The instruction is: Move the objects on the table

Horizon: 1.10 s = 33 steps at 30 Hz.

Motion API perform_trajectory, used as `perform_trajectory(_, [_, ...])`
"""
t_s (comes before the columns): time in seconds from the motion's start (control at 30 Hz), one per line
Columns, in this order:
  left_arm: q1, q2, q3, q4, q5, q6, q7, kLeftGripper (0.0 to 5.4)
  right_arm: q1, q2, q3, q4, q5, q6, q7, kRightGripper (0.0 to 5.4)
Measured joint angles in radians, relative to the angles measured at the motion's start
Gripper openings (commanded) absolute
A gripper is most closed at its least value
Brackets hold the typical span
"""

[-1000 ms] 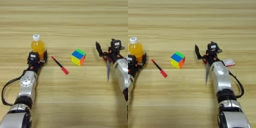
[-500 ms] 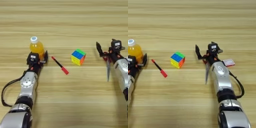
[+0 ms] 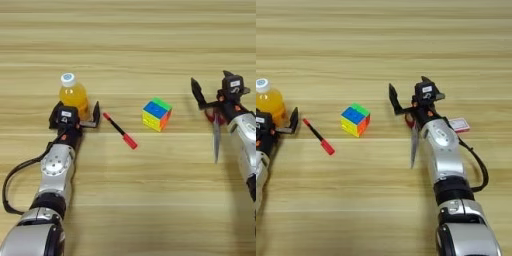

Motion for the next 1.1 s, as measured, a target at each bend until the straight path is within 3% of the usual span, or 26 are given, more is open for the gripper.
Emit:
perform_trajectory(0.27, [0.0,0.0,0.0,-0.001,0.002,-0.003,0.005,5.37,0.088,-0.005,0.037,-0.131,-0.003,0.042,0.04,5.4])
perform_trajectory(0.63, [0.002,0.001,0.002,-0.009,0.001,-0.005,0.015,5.37,0.206,-0.047,0.114,-0.434,0.001,0.141,0.138,5.4])
perform_trajectory(1.1, [0.081,0.003,-0.001,-0.121,0.001,0.012,0.013,5.37,0.232,-0.05,0.139,-0.48,0.002,0.194,0.165,5.4])
